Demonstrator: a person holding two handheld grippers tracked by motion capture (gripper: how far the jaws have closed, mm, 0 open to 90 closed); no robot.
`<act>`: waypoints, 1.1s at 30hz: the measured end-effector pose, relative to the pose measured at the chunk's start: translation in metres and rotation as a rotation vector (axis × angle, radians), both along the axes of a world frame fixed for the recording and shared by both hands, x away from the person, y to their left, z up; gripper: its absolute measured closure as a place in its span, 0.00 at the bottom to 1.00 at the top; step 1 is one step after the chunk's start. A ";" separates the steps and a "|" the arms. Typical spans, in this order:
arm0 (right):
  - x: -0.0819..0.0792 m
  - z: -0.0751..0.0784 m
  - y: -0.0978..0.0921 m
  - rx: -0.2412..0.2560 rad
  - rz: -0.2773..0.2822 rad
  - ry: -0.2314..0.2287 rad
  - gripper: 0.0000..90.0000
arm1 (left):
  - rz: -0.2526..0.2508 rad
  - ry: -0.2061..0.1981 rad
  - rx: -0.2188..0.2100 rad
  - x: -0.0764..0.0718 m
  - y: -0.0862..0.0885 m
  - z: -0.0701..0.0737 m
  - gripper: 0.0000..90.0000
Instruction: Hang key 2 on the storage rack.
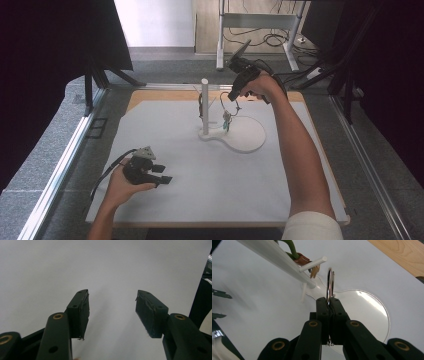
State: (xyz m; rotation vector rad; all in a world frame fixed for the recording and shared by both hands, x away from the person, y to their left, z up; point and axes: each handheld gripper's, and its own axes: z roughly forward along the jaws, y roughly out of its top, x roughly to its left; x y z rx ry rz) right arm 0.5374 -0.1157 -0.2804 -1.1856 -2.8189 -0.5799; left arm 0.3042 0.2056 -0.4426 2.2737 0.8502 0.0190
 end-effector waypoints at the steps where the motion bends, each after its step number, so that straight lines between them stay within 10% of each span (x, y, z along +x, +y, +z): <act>1: 0.000 -0.001 0.002 -0.001 0.005 0.001 0.97 | -0.001 0.001 0.002 0.000 0.000 0.000 0.50; 33: 0.004 -0.012 0.031 0.003 0.039 0.004 0.97 | 0.002 -0.006 -0.002 -0.001 0.004 0.003 0.50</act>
